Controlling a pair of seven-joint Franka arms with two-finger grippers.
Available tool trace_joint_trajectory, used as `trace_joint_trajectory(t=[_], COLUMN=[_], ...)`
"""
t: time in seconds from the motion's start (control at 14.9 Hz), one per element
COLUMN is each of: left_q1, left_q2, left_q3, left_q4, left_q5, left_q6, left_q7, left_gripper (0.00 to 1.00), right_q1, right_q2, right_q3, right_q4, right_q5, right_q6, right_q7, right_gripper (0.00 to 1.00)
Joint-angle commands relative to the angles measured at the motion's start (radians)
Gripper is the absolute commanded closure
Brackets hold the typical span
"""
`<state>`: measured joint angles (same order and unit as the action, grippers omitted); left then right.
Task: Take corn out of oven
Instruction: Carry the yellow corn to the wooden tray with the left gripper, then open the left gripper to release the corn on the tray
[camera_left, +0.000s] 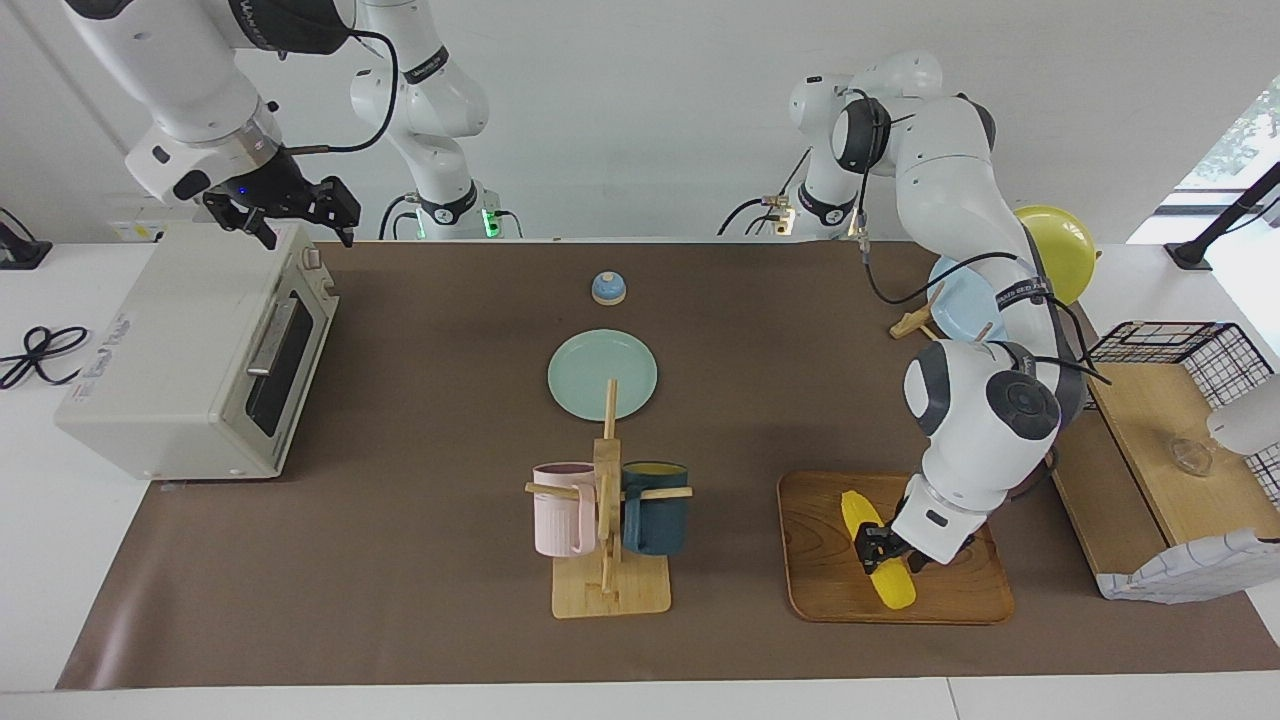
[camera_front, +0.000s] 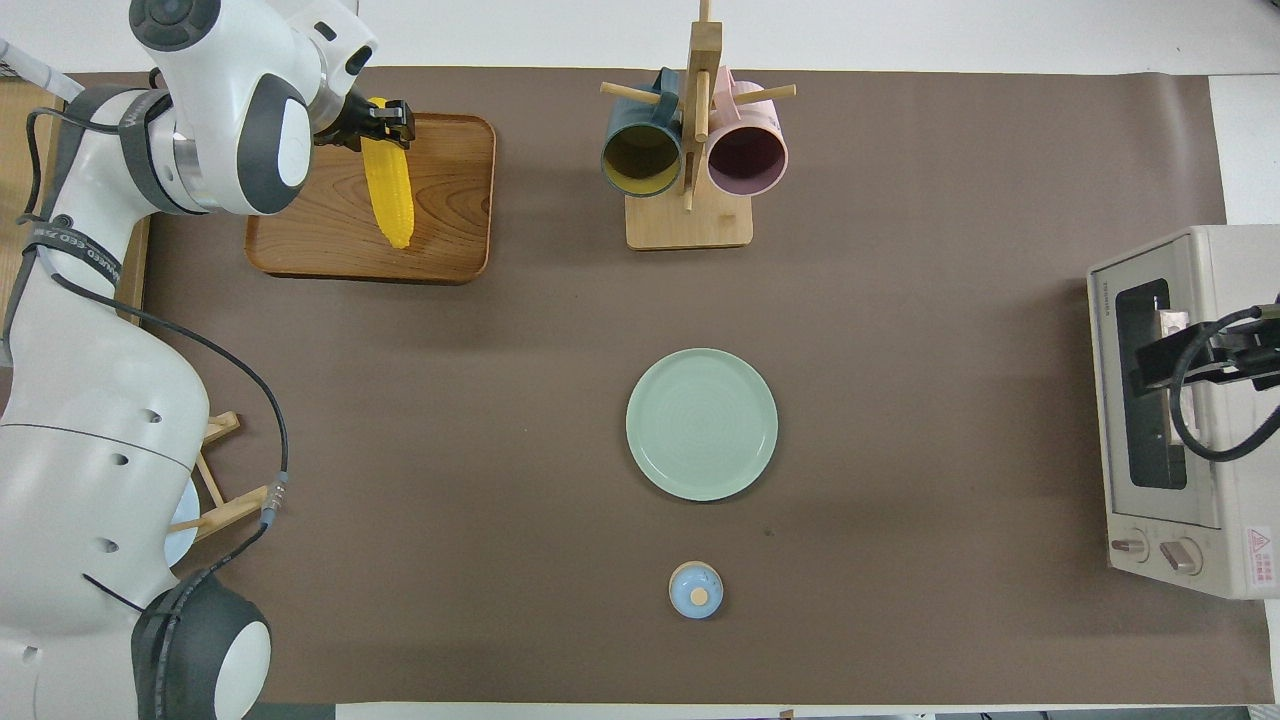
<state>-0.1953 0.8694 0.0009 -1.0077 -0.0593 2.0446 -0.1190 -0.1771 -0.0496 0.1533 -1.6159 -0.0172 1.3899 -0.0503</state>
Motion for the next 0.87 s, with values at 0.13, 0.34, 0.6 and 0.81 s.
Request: trace_joint_trajectory(t=[0.13, 0.34, 0.6, 0.81], left_q1=[-0.003, -0.003, -0.001, -0.006], left_q2=[-0.075, -0.192, -0.441, -0.545], left_q3=[0.008, 0.01, 0.011, 0.016], left_q4=[-0.019, -0.061, -0.259, -0.29], left_q5=[0.004, 0.003, 0.007, 0.012], left_q6=[-0.099, -0.22, -0.299, -0.446], left_q7=[0.009, 0.002, -0.017, -0.07], left_gripper=[0.0, 0.0, 0.0, 0.0], right_q1=[0.162, 0.174, 0.179, 0.176], right_q2=[0.011, -0.002, -0.015, -0.019], right_q3=[-0.19, -0.193, -0.202, -0.207], right_q4=[0.025, 0.008, -0.013, -0.018], right_q5=[-0.003, -0.003, -0.009, -0.009], right_q6=[-0.006, -0.049, -0.049, -0.031], right_q7=[0.026, 0.026, 0.015, 0.018], right_gripper=[0.0, 0.0, 0.0, 0.0])
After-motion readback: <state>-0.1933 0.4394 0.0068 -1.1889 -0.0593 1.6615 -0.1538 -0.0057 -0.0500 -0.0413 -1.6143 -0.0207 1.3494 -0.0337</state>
